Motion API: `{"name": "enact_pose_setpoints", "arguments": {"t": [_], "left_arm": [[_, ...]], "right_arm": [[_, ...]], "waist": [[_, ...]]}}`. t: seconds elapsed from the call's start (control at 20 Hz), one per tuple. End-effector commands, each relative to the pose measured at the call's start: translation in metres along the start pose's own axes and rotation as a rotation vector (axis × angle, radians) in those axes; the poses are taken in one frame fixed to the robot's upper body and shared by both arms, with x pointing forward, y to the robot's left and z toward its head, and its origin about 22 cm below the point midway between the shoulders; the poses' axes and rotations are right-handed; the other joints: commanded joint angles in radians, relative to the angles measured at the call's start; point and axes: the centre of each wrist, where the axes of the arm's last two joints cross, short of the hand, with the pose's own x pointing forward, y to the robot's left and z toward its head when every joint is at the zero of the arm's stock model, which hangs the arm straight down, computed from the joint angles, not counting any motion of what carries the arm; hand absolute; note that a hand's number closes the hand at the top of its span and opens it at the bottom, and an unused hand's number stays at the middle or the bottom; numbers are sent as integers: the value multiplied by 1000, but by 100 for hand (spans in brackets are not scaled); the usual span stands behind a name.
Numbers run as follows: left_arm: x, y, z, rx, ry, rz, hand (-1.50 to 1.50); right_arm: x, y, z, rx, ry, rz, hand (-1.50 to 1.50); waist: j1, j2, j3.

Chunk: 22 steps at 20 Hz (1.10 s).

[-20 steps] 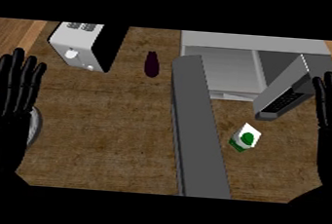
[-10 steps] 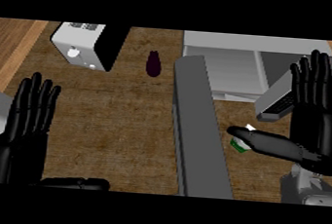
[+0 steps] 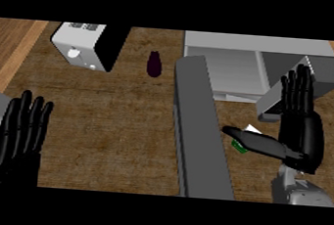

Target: Pick up the milk, place it into the microwave and close the microwave

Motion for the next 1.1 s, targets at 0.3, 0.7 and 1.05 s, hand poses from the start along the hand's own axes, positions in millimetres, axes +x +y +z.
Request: {"name": "enact_pose_setpoints", "arguments": {"t": [0.3, 0.7, 1.05], "left_arm": [[19, -20, 5, -27, 10, 12, -150], [25, -4, 41, -20, 32, 9, -150], [44, -30, 40, -9, 10, 24, -150]], "right_arm": [[-55, -26, 27, -31, 97, 33, -150], [-113, -43, 60, -64, 129, 100, -150], [-140, -58, 89, -97, 166, 74, -150]], "waist": [[-4, 1, 0], [4, 0, 0], [-1, 0, 1]]}}
